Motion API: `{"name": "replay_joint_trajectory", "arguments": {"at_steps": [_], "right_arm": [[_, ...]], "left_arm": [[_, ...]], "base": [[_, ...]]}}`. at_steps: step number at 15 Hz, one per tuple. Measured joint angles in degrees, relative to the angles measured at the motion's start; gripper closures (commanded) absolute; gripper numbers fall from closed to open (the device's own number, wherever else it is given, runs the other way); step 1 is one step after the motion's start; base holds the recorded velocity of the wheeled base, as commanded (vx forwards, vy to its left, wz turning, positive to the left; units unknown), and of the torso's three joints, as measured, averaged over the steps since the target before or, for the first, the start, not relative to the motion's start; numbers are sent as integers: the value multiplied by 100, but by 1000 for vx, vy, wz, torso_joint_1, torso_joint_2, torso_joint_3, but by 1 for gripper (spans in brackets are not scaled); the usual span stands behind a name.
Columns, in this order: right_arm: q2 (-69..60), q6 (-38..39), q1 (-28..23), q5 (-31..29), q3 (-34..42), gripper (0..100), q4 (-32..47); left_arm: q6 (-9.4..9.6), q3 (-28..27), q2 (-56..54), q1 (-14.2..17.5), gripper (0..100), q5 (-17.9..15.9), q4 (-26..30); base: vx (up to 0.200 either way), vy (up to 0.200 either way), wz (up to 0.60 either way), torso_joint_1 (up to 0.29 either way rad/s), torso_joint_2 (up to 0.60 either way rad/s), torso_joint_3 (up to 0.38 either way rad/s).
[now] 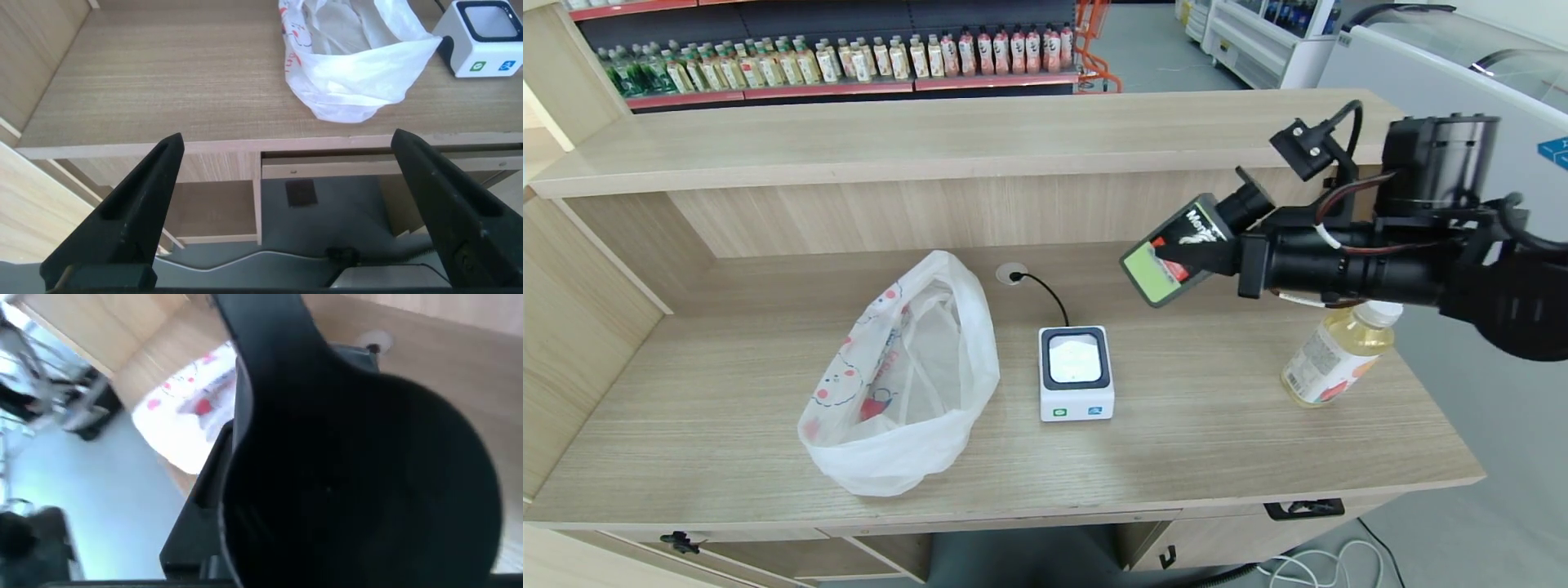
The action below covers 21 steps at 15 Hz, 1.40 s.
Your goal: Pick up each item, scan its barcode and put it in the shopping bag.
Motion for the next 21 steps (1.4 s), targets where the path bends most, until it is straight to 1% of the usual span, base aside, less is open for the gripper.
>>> {"name": "replay_joint_trajectory", "arguments": {"at_steps": [1, 2, 3, 4, 6, 8, 9, 11, 13, 16, 18, 21], "right_arm": [[-262, -384, -9, -362, 247, 100, 90], [-494, -564, 60, -663, 424, 100, 134], [-668, -586, 210, -903, 505, 100, 140], [-797, -586, 374, -1022, 544, 100, 169], [-952, -575, 647, -1070, 551, 100, 172], [-962, -573, 868, -1057, 538, 100, 169], [-896, -573, 885, -1068, 491, 100, 158], [-664, -573, 892, -1096, 212, 100, 129], [-332, -580, 807, -1104, -229, 100, 137], [315, -591, 579, -1103, -1119, 100, 139], [757, -553, 482, -1098, -1527, 100, 161], [1226, -258, 457, -1079, -1676, 100, 173]], "left_arm": [[2, 0, 0, 0, 0, -1, 0], [-2, 0, 0, 0, 0, 0, 0], [-2, 0, 0, 0, 0, -1, 0], [-5, 0, 0, 0, 0, 0, 0], [-2, 0, 0, 5, 0, 0, -2], [-5, -2, 0, -2, 0, 5, 0], [13, -2, 0, -4, 0, 5, 2], [17, -2, 0, 2, 0, 0, 0], [20, 0, 0, -2, 0, 0, 0], [17, 0, 0, 7, 0, -1, 2], [20, 0, 0, 2, 0, 0, 2], [27, 0, 0, 0, 0, 0, 0]], "base": [[-200, 0, 0, 2, 2, 2], [-200, 200, 0, 7, 2, 2], [-200, 200, 0, 7, 2, 7], [-200, 200, 0, 7, 2, 2], [-200, 200, 0, -10, -2, 5], [0, 200, 0, 0, 5, 0], [0, 200, 0, 2, -7, 7], [0, 200, 0, 0, -2, 2], [0, 200, 0, 17, 2, -2], [0, 200, 0, 2, 1, 1], [0, 0, 0, 0, 0, 0], [0, 0, 0, 0, 0, 0]]}}
